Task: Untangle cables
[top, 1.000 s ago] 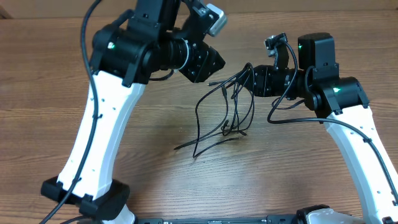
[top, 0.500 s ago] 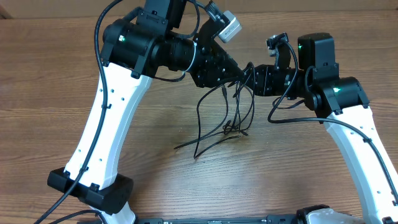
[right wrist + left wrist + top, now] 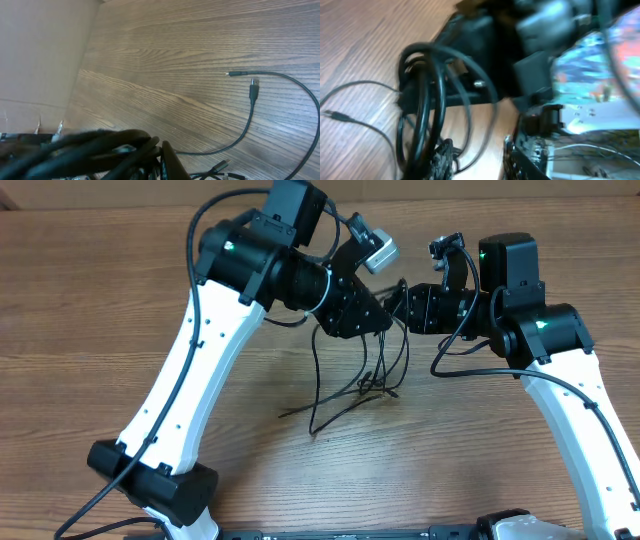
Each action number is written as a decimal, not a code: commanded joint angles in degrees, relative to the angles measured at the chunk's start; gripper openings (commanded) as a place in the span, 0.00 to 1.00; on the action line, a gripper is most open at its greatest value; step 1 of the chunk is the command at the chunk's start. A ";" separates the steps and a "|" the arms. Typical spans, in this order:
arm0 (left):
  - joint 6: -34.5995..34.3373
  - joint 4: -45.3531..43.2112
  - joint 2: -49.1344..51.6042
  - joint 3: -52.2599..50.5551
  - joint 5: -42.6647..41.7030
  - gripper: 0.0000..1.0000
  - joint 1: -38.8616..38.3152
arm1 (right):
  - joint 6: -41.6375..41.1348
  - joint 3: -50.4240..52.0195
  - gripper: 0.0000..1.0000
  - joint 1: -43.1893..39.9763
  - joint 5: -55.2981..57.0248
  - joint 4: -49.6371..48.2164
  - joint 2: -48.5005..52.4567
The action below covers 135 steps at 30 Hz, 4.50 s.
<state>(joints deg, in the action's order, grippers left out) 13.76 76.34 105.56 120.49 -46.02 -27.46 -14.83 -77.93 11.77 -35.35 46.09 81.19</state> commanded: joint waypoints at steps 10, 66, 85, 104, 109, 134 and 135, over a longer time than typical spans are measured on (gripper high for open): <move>0.63 -9.05 0.09 -2.27 19.17 0.36 -0.35 | -0.13 -0.44 0.04 0.07 -0.04 -0.13 -0.15; -7.37 -10.23 -4.70 -3.34 21.24 0.04 3.08 | 0.11 -0.46 0.28 0.00 3.15 3.23 -0.17; -2.93 -4.83 -4.70 -3.34 12.79 0.04 3.06 | 0.11 -0.48 0.33 0.17 -15.32 -7.91 -0.15; 1.11 -2.91 -4.70 -3.34 2.97 0.04 3.06 | -0.09 -0.48 0.06 0.17 -20.13 -12.02 -0.15; 2.38 -2.64 -4.70 -3.34 2.93 0.04 3.08 | -0.11 -0.46 0.04 0.17 -18.21 -11.72 -0.15; 4.09 2.23 -4.39 -3.43 15.85 0.51 3.13 | -8.98 -0.46 0.17 0.04 25.83 11.17 -0.15; 2.45 1.51 -3.96 -3.43 17.25 0.52 3.10 | -8.96 -0.46 0.26 0.04 29.03 13.97 -0.15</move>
<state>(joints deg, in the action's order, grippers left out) 18.39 78.87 102.24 115.90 -31.55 -24.32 -23.77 -77.93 11.99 -14.90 57.12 81.28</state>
